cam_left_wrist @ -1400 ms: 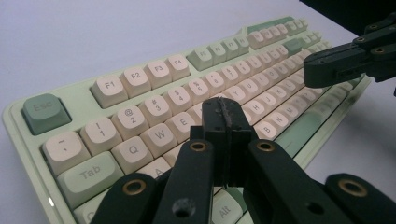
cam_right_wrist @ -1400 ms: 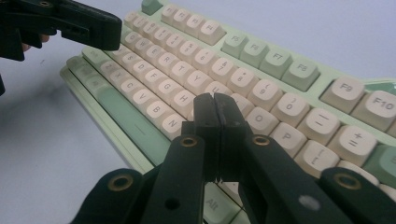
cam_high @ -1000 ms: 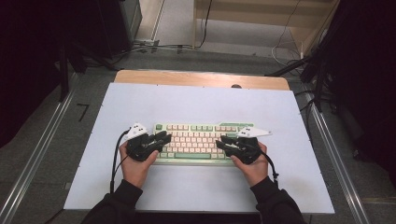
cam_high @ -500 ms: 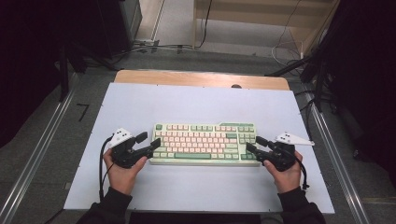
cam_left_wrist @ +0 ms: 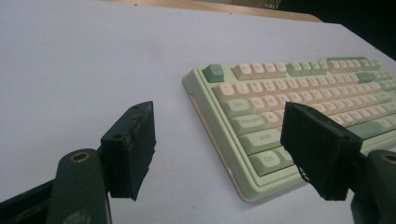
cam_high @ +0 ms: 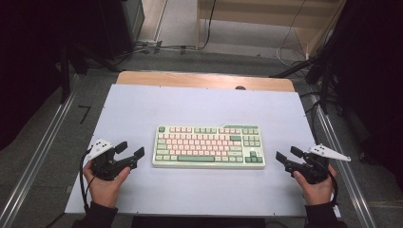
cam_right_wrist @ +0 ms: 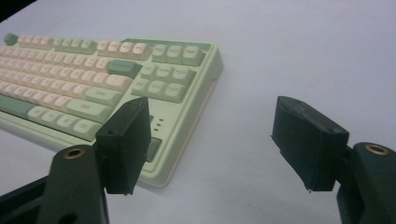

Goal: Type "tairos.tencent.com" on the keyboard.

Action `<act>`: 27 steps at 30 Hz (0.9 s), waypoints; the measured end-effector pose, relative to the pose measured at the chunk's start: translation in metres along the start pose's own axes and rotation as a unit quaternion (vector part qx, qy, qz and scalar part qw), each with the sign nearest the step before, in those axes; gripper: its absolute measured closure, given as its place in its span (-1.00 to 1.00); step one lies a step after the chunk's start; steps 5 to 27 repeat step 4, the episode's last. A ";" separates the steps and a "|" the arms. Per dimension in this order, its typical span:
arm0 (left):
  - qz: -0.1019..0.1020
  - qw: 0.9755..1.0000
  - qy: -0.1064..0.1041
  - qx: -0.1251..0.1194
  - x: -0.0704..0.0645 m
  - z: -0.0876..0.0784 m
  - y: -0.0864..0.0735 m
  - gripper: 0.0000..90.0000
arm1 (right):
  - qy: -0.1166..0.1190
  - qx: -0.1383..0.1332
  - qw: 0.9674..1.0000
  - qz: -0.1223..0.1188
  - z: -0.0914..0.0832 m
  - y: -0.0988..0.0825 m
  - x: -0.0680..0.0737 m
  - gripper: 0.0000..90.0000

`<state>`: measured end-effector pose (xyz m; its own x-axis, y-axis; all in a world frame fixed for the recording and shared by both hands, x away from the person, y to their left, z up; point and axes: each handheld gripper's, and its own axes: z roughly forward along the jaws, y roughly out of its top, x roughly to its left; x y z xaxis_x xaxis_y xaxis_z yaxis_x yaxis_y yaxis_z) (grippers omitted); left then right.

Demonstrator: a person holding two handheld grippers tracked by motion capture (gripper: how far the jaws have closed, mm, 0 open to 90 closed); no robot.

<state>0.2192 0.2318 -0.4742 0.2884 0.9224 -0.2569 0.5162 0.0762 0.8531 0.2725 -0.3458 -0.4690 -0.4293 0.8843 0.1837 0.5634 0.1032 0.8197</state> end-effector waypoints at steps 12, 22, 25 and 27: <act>-0.005 1.000 0.015 0.006 0.007 -0.003 -0.003 -0.46 | -0.015 0.008 1.000 0.010 -0.004 -0.005 -0.007 -0.49; -0.005 1.000 0.015 0.006 0.007 -0.003 -0.003 -0.46 | -0.015 0.008 1.000 0.010 -0.004 -0.005 -0.007 -0.49; -0.005 1.000 0.015 0.006 0.007 -0.003 -0.003 -0.46 | -0.015 0.008 1.000 0.010 -0.004 -0.005 -0.007 -0.49; -0.005 1.000 0.015 0.006 0.007 -0.003 -0.003 -0.46 | -0.015 0.008 1.000 0.010 -0.004 -0.005 -0.007 -0.49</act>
